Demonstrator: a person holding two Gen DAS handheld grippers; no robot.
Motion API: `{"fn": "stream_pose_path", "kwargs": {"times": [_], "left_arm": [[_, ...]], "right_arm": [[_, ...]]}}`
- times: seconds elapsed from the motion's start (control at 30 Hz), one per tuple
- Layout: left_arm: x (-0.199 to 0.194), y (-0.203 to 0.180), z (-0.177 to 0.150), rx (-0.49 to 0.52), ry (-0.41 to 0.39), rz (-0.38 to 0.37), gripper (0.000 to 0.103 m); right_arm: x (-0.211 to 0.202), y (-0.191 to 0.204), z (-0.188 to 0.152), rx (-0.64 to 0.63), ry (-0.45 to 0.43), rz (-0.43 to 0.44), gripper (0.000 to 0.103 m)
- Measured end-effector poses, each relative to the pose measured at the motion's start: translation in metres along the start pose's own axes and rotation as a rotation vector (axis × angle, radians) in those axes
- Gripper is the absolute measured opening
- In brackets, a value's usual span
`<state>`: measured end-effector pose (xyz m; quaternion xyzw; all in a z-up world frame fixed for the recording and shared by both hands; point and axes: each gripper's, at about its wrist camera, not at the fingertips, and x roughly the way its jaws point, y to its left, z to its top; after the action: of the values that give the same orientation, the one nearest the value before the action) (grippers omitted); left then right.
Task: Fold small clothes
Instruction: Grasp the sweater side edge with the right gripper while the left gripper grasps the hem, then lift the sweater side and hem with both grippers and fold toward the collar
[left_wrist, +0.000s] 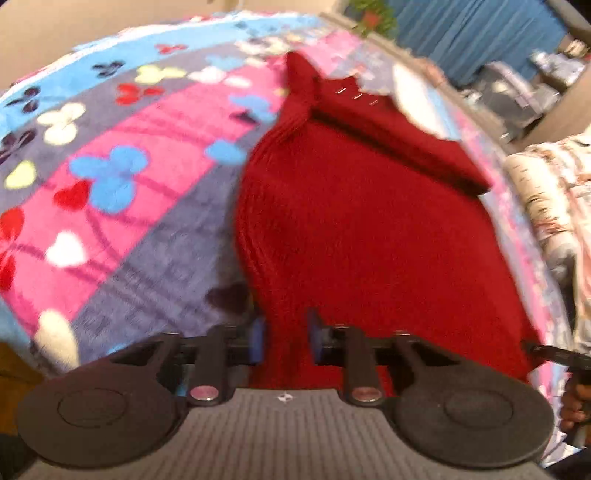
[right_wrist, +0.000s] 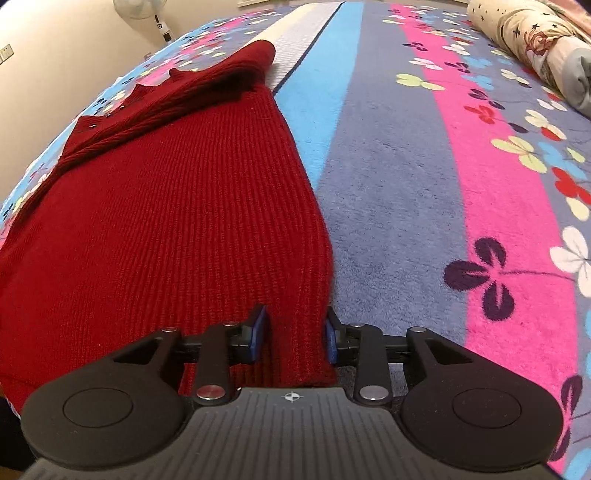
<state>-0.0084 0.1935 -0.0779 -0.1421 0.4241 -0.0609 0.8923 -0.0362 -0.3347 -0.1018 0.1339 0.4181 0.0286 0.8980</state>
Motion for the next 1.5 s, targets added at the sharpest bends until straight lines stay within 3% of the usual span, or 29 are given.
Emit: {"fn": "stream_pose_path", "kwargs": {"times": [0.03, 0.07, 0.13, 0.2, 0.3, 0.37, 0.4, 0.47, 0.53, 0.6, 0.67, 0.7, 0.77, 0.87, 0.9, 0.93, 1.1, 1.3, 1.5], "left_arm": [[0.0, -0.003, 0.0, 0.022, -0.004, -0.005, 0.015], [0.002, -0.007, -0.001, 0.048, 0.004, 0.01, 0.015], [0.012, -0.01, -0.005, 0.087, 0.071, 0.066, 0.018], [0.02, -0.009, -0.011, 0.082, 0.112, 0.084, 0.028], [0.015, -0.005, -0.007, 0.057, 0.081, 0.06, 0.026], [0.009, -0.005, -0.005, 0.047, 0.041, 0.049, 0.013], [0.005, -0.005, -0.004, 0.047, 0.015, 0.042, 0.013], [-0.002, -0.008, -0.002, 0.061, -0.035, 0.038, 0.013], [-0.005, -0.011, -0.003, 0.069, -0.049, 0.037, 0.013], [0.0, -0.011, -0.003, 0.069, -0.014, 0.048, 0.013], [0.013, -0.009, -0.006, 0.065, 0.076, 0.056, 0.017], [0.018, -0.009, -0.009, 0.072, 0.108, 0.064, 0.026], [0.02, -0.012, -0.009, 0.106, 0.11, 0.077, 0.026], [0.019, -0.009, -0.009, 0.1, 0.104, 0.075, 0.023], [0.018, -0.01, -0.009, 0.105, 0.093, 0.076, 0.013], [0.015, -0.012, -0.009, 0.118, 0.075, 0.081, 0.013], [-0.005, -0.033, -0.01, 0.219, -0.029, 0.078, 0.012], [-0.058, -0.062, -0.003, 0.322, -0.184, -0.025, 0.011], [-0.122, -0.067, 0.007, 0.304, -0.278, -0.095, 0.01]], "right_arm": [[-0.001, 0.0, 0.001, 0.001, -0.008, 0.003, 0.019], [-0.003, -0.002, 0.002, 0.008, -0.024, 0.006, 0.014], [-0.008, -0.006, 0.005, 0.037, -0.058, 0.031, 0.014], [-0.008, -0.007, 0.005, 0.052, -0.057, 0.035, 0.016], [0.002, -0.003, 0.001, 0.029, -0.004, 0.005, 0.026], [0.001, 0.002, 0.0, -0.007, -0.007, -0.003, 0.029], [0.0, 0.003, 0.001, -0.012, -0.009, -0.003, 0.028], [-0.002, 0.002, 0.001, 0.002, -0.026, 0.0, 0.014], [-0.008, -0.002, 0.003, 0.028, -0.055, 0.014, 0.013], [-0.012, -0.006, 0.005, 0.049, -0.082, 0.021, 0.013], [-0.01, -0.006, 0.004, 0.052, -0.072, 0.012, 0.014], [-0.006, -0.007, 0.004, 0.051, -0.056, 0.002, 0.018], [0.003, -0.006, 0.002, 0.046, -0.01, -0.005, 0.022], [0.003, -0.001, 0.002, 0.014, -0.009, -0.008, 0.025], [0.003, 0.0, 0.002, 0.013, -0.01, -0.007, 0.021], [0.003, -0.001, 0.002, 0.016, -0.014, -0.007, 0.015], [-0.013, -0.006, 0.006, 0.059, -0.098, 0.029, 0.012], [-0.089, -0.011, 0.018, 0.15, -0.334, 0.207, 0.01], [-0.15, -0.016, 0.016, 0.182, -0.459, 0.284, 0.007]]}}
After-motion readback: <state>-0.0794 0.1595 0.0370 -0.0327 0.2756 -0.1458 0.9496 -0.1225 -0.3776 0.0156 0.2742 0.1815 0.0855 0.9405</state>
